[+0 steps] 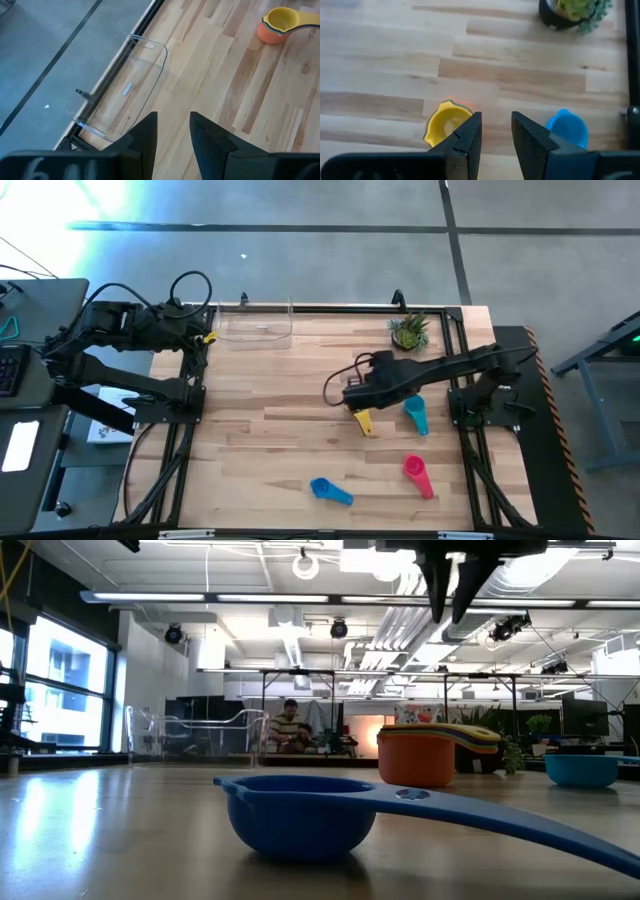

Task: Nest measuring cups in basket
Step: Stack the light blue measuring cup on top of the yellow measuring cup

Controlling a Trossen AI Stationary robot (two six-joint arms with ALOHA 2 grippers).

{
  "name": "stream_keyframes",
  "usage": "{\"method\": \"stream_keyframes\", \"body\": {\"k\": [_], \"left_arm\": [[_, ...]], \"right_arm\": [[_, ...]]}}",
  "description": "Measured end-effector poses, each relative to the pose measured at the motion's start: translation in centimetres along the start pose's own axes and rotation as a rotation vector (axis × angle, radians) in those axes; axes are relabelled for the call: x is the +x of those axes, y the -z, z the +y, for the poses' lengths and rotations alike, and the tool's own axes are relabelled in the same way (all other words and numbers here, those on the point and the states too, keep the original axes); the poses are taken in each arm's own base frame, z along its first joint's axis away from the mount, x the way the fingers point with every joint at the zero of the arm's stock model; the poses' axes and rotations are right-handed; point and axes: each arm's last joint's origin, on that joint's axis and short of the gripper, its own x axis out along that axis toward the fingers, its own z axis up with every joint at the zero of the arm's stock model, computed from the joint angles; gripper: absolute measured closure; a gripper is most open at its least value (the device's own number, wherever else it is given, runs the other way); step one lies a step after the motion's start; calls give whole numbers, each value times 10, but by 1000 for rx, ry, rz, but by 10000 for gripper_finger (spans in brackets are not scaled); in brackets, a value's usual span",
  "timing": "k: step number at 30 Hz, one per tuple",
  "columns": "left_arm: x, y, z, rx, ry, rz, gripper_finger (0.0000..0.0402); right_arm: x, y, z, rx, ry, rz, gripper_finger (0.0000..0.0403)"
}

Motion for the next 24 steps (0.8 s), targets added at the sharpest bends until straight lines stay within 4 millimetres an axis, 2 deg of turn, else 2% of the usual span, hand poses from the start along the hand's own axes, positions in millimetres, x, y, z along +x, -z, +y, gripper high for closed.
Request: {"method": "stream_keyframes", "body": {"k": [4, 8, 12, 15, 20, 24], "left_arm": [[0, 0, 0, 0, 0, 0, 298], [0, 0, 0, -6, 0, 1, 298], [0, 0, 0, -18, 0, 0, 298], [0, 0, 0, -19, 0, 1, 298], [1, -1, 0, -22, -1, 3, 298], [2, -1, -1, -65, -3, 5, 298]], "right_arm": [[-7, -4, -23, -8, -23, -33, 304], [-2, -2, -54, 9, -5, -22, 304], [13, 9, -88, 68, 34, 27, 304], [26, 19, -109, 131, 2, 63, 304], [45, 30, -134, 191, -71, 101, 304], [57, 35, -149, 187, -50, 150, 304]]}}
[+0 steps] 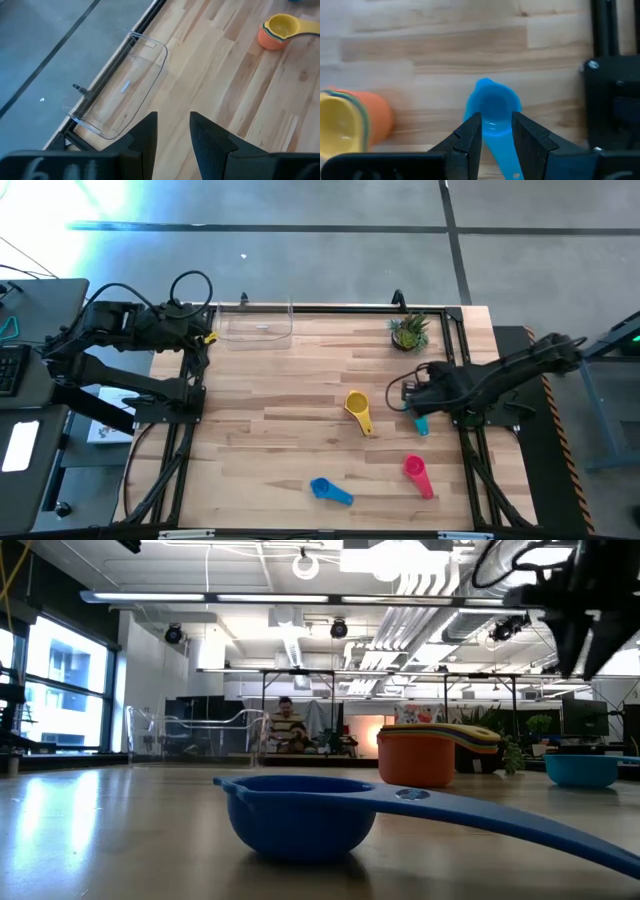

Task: Nest measuring cups in basket
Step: Stack the light blue measuring cup on top of the yellow measuring cup

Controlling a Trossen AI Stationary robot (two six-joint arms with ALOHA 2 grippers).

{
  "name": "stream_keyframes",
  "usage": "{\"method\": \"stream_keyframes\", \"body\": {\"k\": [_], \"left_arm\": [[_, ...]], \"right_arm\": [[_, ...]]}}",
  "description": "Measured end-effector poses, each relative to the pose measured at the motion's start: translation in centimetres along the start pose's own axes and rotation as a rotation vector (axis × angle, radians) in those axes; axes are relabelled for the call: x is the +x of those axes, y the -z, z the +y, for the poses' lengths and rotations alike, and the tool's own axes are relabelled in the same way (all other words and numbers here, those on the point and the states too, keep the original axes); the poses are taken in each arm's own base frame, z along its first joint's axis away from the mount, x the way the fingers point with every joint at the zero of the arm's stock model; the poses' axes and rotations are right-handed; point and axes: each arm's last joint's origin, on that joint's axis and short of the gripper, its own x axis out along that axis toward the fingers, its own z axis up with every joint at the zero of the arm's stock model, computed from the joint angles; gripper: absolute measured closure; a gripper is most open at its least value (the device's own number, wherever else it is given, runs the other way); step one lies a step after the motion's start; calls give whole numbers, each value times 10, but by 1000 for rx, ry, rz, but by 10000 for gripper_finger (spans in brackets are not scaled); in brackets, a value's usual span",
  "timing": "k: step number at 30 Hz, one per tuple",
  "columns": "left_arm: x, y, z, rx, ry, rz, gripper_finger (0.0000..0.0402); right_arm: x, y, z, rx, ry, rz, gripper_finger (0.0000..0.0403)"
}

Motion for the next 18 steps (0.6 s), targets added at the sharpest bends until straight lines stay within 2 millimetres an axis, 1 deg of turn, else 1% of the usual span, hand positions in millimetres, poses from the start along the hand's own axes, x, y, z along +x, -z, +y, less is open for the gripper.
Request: {"method": "stream_keyframes", "body": {"k": [5, 12, 14, 18], "left_arm": [[0, 0, 0, -60, 0, 0, 298], [0, 0, 0, -109, -1, -1, 298], [0, 0, 0, -109, -2, -1, 298], [0, 0, 0, -109, -3, 0, 298]], "right_arm": [[15, 0, -13, 0, 42, 57, 304], [46, 3, -20, 14, 70, 120, 304], [49, 2, -19, 14, 87, 117, 304], [50, -3, -15, -12, 69, 107, 304]]}}
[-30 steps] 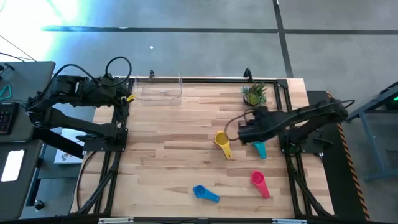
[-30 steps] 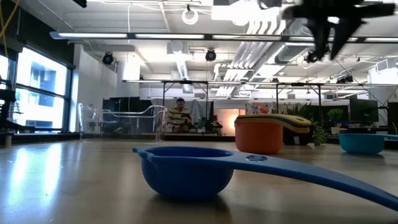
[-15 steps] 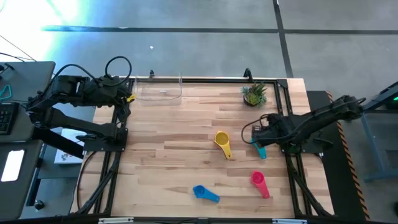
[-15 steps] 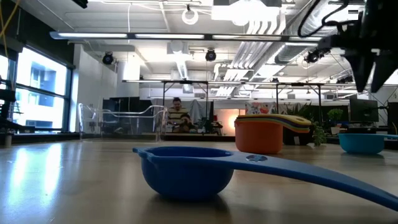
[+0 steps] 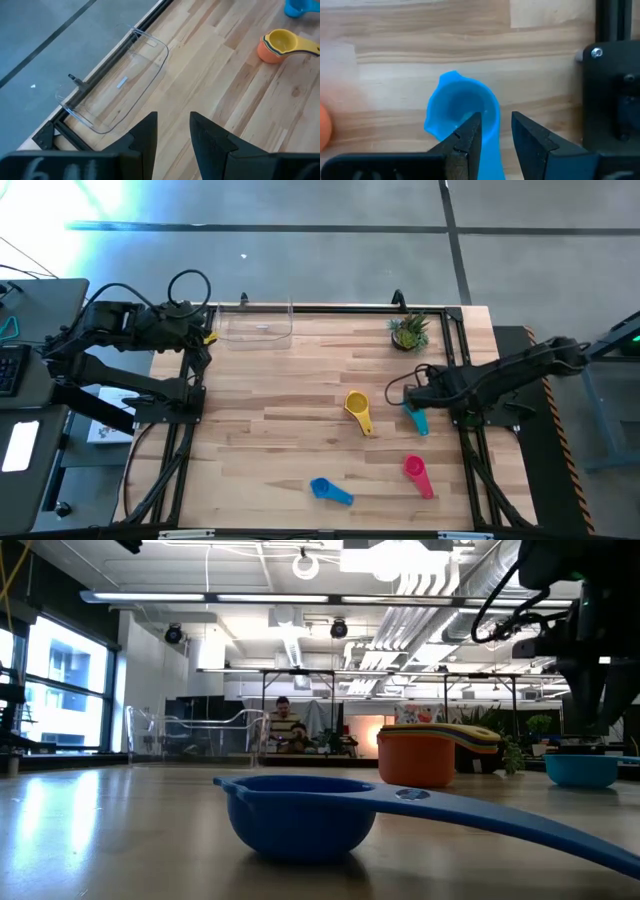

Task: Nest measuring cups in basket
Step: Stack the light blue measuring cup on top of the yellow measuring cup

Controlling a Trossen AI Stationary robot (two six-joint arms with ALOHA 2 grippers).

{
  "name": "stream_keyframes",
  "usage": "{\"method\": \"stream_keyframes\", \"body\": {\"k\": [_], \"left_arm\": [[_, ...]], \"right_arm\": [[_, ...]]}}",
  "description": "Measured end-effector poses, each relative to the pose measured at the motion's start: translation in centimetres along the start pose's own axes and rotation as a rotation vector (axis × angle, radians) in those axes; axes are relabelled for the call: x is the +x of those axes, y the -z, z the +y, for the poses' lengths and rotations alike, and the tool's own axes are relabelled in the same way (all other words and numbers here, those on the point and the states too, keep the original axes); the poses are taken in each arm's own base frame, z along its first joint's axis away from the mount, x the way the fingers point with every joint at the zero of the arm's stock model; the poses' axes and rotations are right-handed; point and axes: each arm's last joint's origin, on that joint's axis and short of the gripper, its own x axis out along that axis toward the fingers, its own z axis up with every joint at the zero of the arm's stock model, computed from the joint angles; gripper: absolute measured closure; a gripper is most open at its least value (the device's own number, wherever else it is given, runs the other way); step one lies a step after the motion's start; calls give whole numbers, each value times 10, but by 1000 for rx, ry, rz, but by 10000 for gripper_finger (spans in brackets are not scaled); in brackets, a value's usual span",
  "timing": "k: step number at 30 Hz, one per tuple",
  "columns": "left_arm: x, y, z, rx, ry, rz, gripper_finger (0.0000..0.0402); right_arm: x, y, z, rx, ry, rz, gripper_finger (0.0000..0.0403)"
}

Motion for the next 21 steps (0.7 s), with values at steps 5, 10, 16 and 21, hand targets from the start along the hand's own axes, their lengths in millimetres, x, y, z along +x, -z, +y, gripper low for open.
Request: {"method": "stream_keyframes", "body": {"k": [5, 10, 16, 21], "left_arm": [[1, -1, -1, -4, -1, 2, 298], [1, -1, -1, -15, -1, 3, 298], [1, -1, -1, 7, -2, 4, 298], [1, -1, -1, 37, -2, 4, 298]], "right_arm": [[3, -4, 6, 30, -14, 37, 304], [5, -7, 11, 14, -36, 41, 304], [10, -19, 17, -121, -36, 68, 304], [12, -34, 18, -303, -44, 115, 304]]}}
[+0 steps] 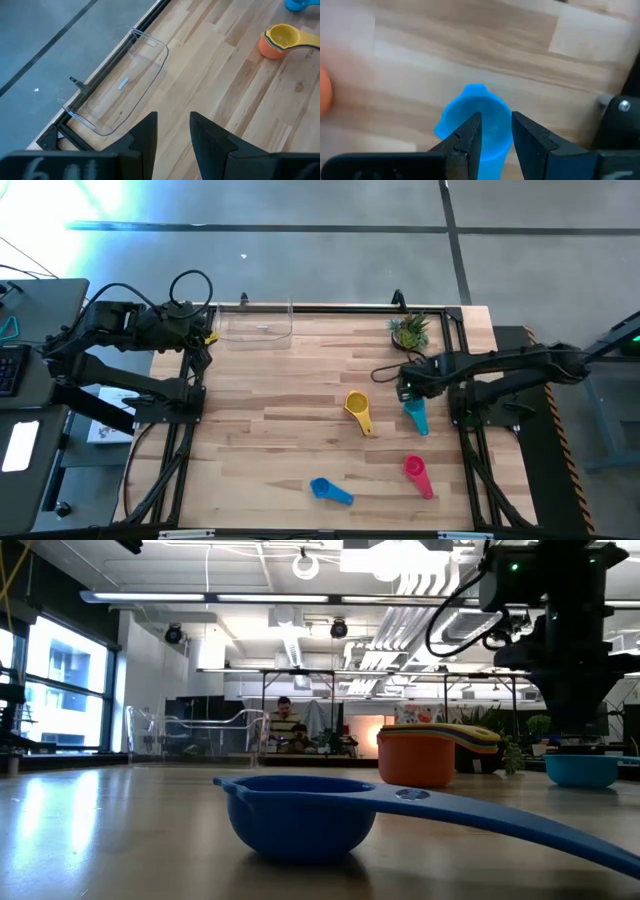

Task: Nest measuring cups in basket
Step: Stack the light blue measuring cup on top of the yellow measuring cup

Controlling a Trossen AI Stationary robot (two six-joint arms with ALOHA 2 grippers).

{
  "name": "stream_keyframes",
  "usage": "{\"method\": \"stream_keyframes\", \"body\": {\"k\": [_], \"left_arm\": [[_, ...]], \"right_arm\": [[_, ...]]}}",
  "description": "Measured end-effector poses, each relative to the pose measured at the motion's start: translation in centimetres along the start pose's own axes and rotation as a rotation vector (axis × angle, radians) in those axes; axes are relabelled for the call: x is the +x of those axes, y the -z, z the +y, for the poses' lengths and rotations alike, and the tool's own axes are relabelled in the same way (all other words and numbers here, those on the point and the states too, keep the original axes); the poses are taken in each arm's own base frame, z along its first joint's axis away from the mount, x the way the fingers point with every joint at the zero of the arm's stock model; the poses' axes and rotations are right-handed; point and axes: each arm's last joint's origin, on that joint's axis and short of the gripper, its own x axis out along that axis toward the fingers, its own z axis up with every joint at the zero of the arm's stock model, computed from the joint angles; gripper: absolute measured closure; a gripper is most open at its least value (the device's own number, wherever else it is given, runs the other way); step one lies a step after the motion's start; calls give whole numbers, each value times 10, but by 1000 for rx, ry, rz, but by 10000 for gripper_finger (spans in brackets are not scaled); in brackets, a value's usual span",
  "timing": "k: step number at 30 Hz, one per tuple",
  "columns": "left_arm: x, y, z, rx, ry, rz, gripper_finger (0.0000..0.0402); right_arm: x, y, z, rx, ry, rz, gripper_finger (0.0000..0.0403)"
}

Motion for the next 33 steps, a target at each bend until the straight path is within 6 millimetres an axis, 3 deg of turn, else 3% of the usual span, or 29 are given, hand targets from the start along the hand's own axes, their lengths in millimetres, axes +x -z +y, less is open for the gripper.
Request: {"method": "stream_keyframes", "body": {"k": [11, 33], "left_arm": [[0, 0, 0, -5, 0, 0, 298], [0, 0, 0, -37, 1, -2, 298]], "right_arm": [[2, -16, -5, -313, -63, 97, 304], [35, -26, 5, -443, 69, 225, 304]]}}
